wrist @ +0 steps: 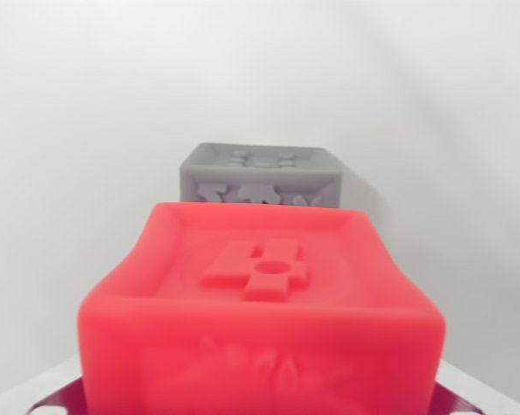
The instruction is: Destack cube
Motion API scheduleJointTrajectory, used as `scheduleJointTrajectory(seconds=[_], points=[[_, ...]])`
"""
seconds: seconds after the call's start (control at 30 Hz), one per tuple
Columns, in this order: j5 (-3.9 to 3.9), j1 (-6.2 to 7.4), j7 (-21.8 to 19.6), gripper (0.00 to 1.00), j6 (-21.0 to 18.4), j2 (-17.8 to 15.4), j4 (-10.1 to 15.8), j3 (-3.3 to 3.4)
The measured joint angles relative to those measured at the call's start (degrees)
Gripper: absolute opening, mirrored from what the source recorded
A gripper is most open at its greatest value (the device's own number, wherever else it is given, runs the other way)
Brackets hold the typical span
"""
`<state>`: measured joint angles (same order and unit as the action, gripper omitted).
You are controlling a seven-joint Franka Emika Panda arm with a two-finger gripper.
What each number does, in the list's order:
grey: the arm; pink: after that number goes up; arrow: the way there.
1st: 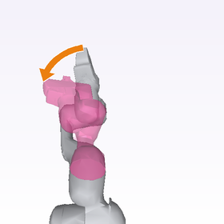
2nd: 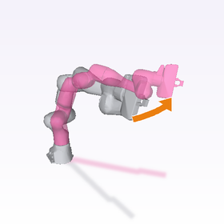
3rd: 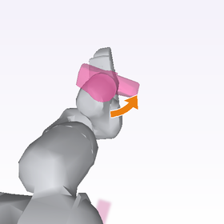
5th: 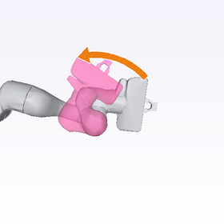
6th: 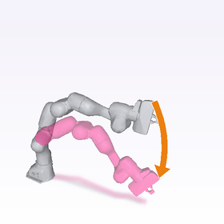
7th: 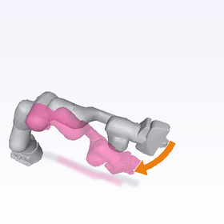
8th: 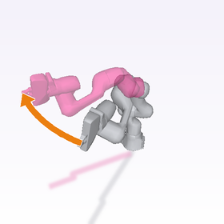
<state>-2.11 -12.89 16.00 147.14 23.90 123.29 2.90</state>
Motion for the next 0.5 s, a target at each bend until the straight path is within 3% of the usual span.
scheduleJointTrajectory(seconds=[0.5], points=[[0.23, 0.07, -0.1, 0.0, -4.8, -5.1, 0.1, 0.18]])
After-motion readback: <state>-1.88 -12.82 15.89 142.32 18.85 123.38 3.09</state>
